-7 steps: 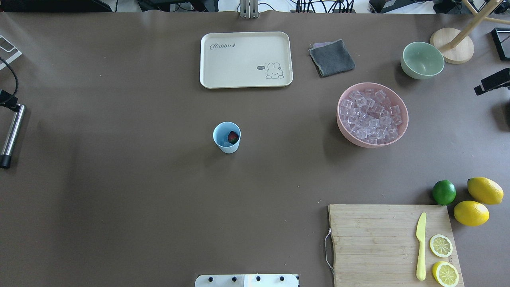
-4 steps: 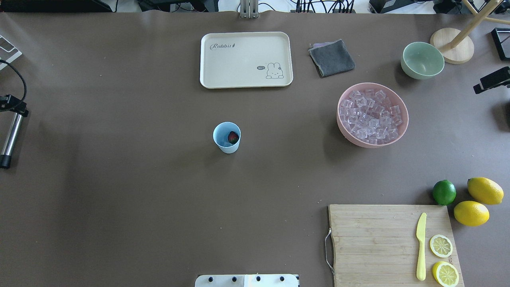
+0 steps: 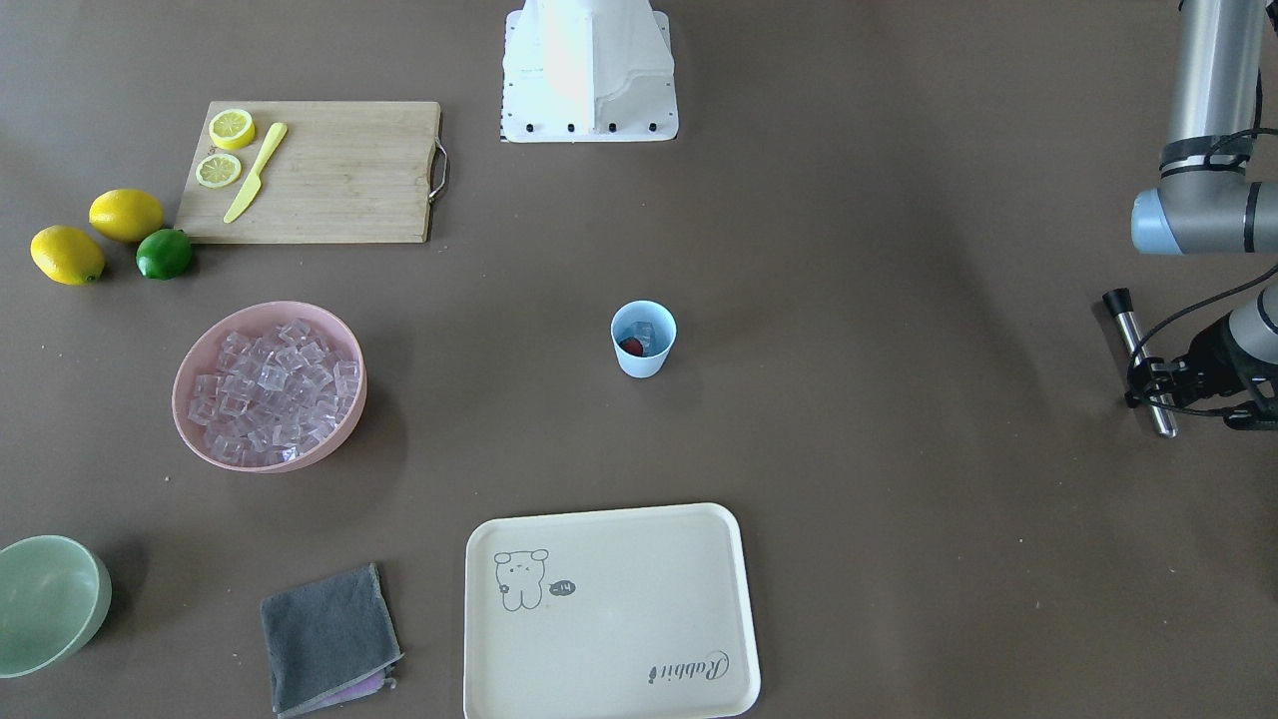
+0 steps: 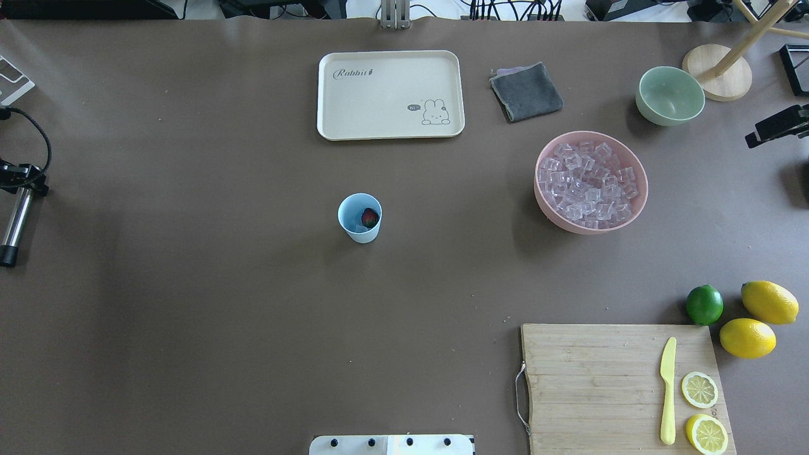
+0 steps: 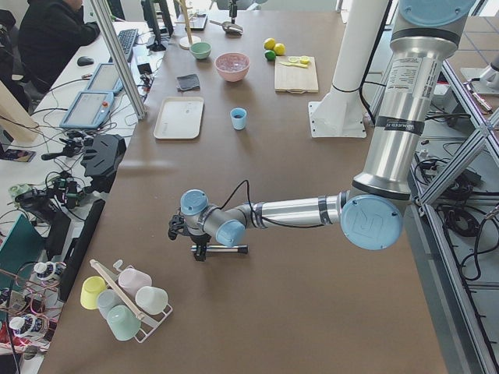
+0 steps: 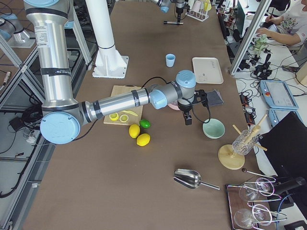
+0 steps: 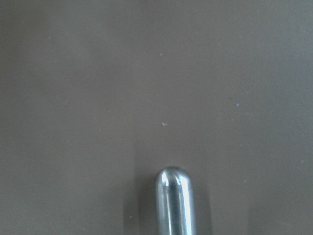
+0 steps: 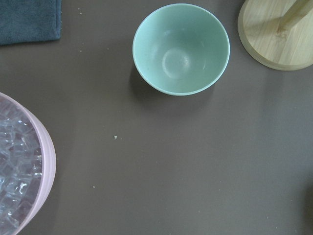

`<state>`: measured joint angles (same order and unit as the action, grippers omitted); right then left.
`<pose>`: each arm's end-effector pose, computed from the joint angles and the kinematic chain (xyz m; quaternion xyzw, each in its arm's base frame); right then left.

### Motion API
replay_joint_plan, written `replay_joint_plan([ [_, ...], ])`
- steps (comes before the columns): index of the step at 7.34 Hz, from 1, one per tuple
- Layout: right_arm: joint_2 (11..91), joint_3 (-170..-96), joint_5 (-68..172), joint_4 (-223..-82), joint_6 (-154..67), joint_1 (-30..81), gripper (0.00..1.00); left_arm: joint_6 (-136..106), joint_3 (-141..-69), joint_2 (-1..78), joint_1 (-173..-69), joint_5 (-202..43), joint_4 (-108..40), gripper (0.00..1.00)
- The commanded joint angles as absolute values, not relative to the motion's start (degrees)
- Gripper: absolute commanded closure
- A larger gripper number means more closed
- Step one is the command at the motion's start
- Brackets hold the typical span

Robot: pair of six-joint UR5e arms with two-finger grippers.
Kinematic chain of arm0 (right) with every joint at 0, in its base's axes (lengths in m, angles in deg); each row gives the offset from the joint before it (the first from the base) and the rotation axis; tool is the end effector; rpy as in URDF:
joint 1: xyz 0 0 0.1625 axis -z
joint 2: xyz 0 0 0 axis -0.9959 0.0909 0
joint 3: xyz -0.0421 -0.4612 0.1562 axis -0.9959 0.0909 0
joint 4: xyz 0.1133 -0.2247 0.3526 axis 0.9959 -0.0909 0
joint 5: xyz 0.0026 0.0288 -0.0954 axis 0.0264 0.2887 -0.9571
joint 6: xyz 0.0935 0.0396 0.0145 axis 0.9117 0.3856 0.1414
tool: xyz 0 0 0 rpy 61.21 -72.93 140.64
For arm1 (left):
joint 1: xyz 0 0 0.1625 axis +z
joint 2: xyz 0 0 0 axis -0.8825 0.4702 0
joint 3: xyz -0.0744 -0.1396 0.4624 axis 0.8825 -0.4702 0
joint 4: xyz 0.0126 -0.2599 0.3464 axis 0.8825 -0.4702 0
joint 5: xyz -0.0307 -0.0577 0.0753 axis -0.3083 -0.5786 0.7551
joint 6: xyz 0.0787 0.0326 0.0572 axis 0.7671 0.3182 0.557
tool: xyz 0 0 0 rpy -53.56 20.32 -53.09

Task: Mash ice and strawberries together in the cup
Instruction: 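Grasp the silver pestle upright with the left gripper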

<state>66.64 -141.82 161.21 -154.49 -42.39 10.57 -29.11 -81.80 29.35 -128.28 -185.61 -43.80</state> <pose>-0.0900 -0.5558 0.5549 0.1124 -0.3975 -0.0698 0.9080 0.1826 -0.5933 0.7604 0.0371 0.3686 0.0236 0.9285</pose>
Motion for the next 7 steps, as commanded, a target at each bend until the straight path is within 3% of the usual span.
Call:
replay_joint_plan([
  [1,66.87,-142.12,161.3,-154.49,-42.37,10.6,0.01,-28.5,-83.02,29.26,-128.22,-186.14,-43.99,1.0],
  [3,67.14,-142.47,161.39,-154.49,-42.37,10.52,0.01,-29.37,-84.85,29.26,-128.22,-186.14,-44.0,1.0],
  [7,67.93,-143.61,162.09,-154.93,-42.37,10.34,0.01,-41.88,-102.13,33.73,-129.27,-184.04,-43.73,1.0],
])
